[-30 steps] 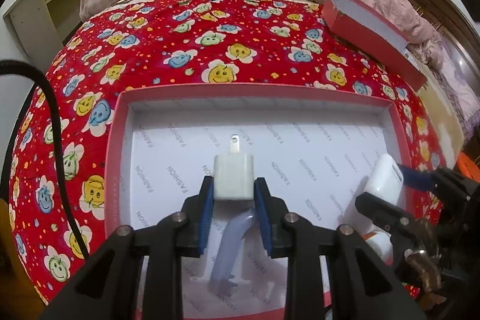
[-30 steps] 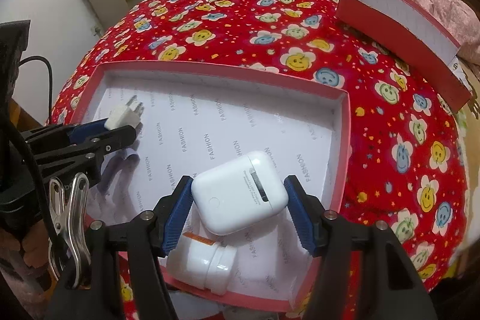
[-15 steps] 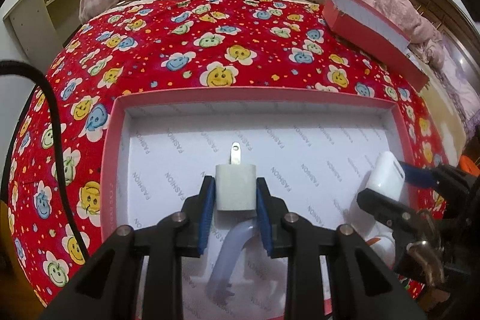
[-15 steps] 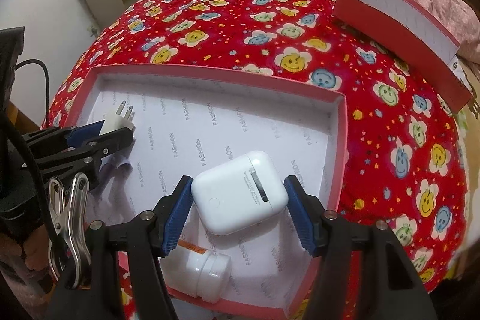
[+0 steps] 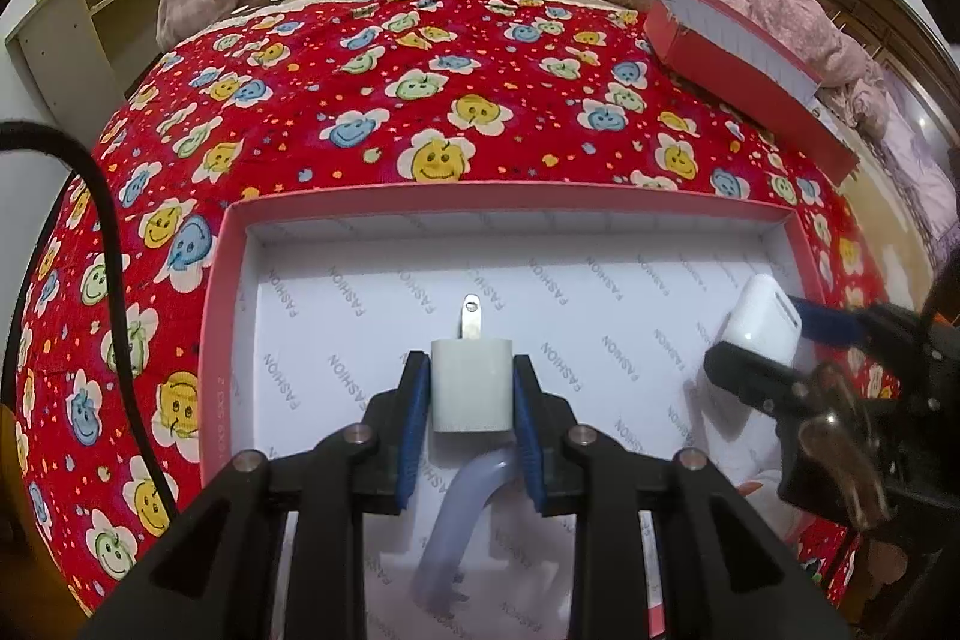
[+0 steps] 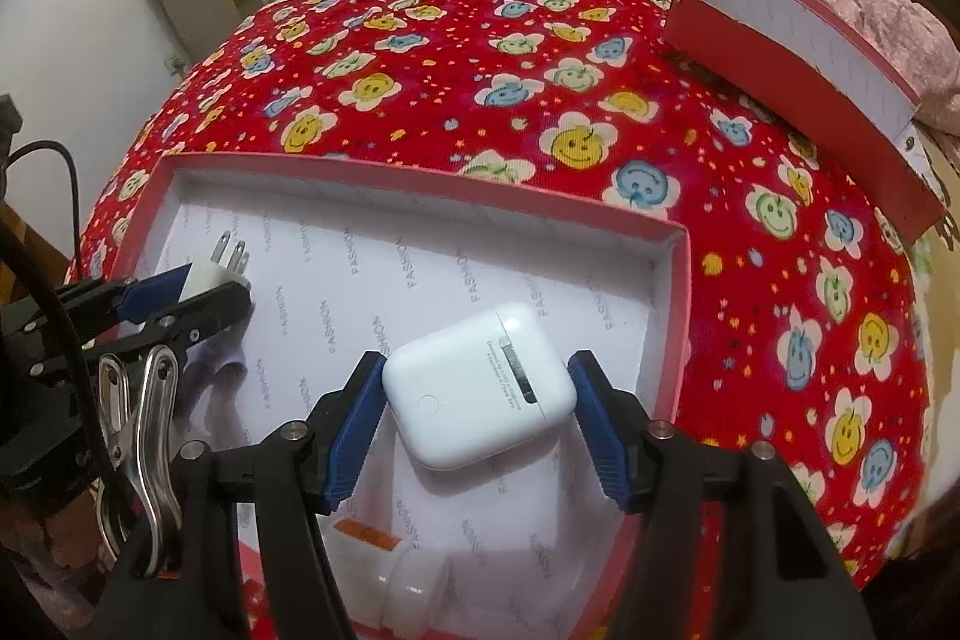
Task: Organize rigid objects
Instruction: 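Carry the charger and earbud case into the red tray with both tools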
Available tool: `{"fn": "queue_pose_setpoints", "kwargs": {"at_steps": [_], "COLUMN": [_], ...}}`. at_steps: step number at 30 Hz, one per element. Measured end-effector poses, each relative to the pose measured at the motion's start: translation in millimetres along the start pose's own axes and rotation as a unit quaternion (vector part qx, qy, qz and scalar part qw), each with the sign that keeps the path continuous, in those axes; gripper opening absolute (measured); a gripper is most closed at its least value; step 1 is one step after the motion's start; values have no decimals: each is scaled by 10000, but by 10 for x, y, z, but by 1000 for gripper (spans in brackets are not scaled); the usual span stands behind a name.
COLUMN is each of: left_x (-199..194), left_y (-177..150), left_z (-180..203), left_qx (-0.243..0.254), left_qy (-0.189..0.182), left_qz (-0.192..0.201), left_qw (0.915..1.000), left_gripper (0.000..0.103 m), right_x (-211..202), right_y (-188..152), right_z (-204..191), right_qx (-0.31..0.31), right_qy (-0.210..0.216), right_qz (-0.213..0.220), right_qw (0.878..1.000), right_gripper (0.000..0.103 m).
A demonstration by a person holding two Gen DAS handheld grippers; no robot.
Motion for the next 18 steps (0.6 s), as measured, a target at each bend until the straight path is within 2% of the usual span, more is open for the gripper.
{"fn": "queue_pose_setpoints", "kwargs": {"at_steps": [18], "left_x": [6], "left_y": [13], "left_z": [7], "left_qx": [29], "left_qy": [6], "left_qz": [-1], "left_qw": [10000], "left_gripper": [31], "right_x": [168], "right_y": [87], "right_z": [-17], "right_qx": [-288], "right_qy": [-231], "right_qz": [-333], "right_qw": [9988], "right_gripper": [64]}}
Point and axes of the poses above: each gripper's, at about its wrist camera, not at the fingertips, and x roughly the way its jaws point, z to its right, y to its top, the point moved 4 cm from there along x, roughly the way its jaws point, and after that the axes turned 15 degrees about -x, right-handed, at the moved point
